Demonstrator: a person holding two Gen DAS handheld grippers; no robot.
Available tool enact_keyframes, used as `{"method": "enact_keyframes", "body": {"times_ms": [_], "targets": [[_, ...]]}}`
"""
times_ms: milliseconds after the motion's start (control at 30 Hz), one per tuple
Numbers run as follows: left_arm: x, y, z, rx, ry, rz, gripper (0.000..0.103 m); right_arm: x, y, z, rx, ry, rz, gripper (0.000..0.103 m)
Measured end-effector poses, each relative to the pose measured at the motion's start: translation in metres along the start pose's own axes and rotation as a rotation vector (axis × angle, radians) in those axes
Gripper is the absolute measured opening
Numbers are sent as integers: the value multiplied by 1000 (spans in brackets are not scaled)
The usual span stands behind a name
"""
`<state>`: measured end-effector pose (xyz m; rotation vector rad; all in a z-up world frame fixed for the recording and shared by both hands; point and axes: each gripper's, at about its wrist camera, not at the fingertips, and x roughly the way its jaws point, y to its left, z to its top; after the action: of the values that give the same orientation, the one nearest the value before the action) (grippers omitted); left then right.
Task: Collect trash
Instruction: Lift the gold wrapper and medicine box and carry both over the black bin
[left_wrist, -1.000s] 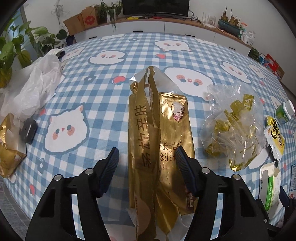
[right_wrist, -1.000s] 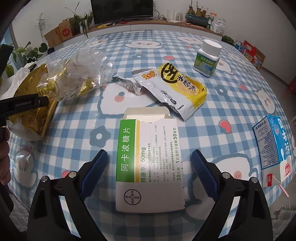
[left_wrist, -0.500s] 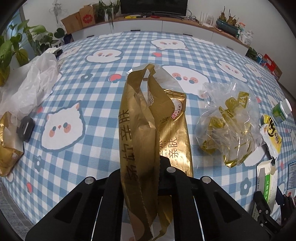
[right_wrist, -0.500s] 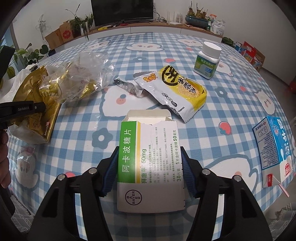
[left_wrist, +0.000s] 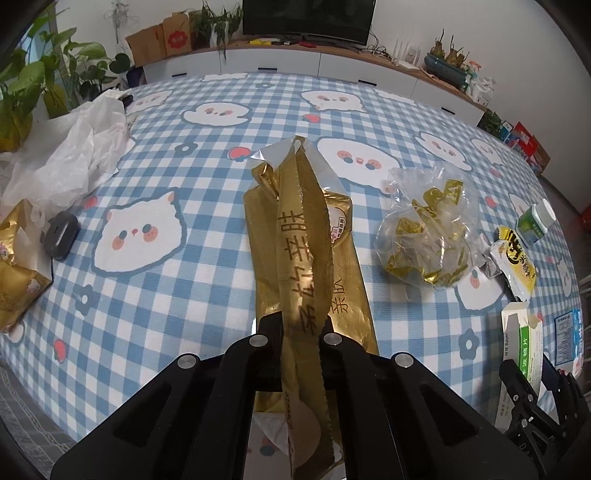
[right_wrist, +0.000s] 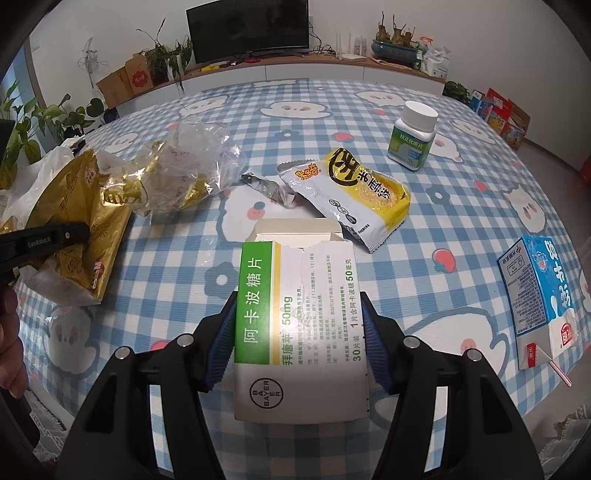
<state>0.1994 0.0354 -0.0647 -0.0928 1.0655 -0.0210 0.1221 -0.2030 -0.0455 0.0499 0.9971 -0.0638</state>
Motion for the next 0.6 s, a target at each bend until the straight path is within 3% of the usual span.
{"method": "enact_keyframes", "body": {"times_ms": [267, 600], "targets": [[-41, 5, -34, 9, -41, -41, 0, -30, 4, -9, -7, -36, 18, 58], [-88, 17, -99, 2, -54, -63, 0, -73, 6, -45, -4, -55, 35, 58]]}}
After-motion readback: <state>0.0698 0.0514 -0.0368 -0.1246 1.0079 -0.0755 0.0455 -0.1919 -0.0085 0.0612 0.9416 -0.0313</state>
